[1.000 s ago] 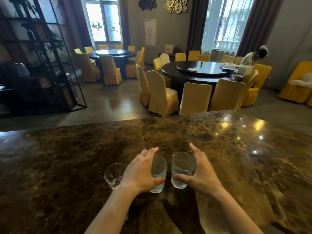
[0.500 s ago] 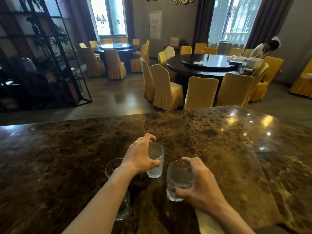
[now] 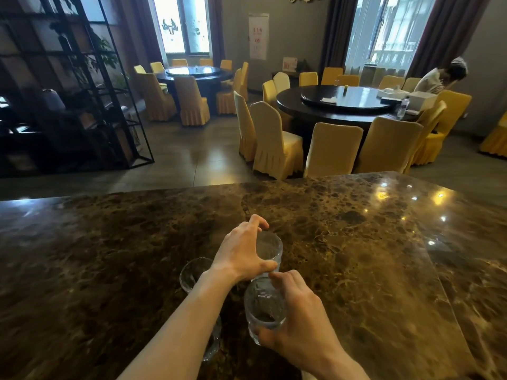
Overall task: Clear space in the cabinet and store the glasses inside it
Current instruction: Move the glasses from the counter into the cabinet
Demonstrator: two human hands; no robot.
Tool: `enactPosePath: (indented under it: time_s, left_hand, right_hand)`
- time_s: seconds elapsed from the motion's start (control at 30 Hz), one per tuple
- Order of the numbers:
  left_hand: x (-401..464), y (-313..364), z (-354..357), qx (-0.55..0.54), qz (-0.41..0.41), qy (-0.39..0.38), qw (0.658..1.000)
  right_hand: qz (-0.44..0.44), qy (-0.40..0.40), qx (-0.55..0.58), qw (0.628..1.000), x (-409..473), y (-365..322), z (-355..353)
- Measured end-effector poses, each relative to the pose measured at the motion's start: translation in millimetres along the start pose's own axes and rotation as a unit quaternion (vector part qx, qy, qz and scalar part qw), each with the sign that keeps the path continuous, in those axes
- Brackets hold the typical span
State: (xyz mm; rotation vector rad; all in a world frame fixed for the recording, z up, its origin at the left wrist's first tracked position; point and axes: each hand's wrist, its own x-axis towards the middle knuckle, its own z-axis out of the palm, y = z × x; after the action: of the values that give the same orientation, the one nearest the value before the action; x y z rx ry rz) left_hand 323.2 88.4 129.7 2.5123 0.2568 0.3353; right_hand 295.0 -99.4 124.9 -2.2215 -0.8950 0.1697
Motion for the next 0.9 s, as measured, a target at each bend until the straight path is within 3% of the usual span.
enactPosePath:
  time_s: [0.5, 0.63, 0.8, 0.9]
  left_hand:
    - [-7.0, 1.1, -10.9, -0.028, -0.002, -0.023, 0.999]
    - [-28.1, -9.6, -40.7, -0.054, -0.003, 0.059, 0.997]
    - [-92.3, -48.5, -85.5, -0.086, -0.054, 0.141, 0.985]
    - [-134.7, -68.6, -97.5, -0.096, -0.104, 0.163, 0.976]
  right_hand:
    - [0.041, 0.002, -0.024, 0.999, -4.8, -0.5, 7.7]
    - [0.038, -0.005, -0.036, 0.999, -11.0, -2.6, -3.0]
    - [-0.050, 0.104, -0.088, 0.989, -22.5, -20.9, -13.0]
    - [-0.083, 0.124, -0.066, 0.987, -22.5, -43.1, -6.7]
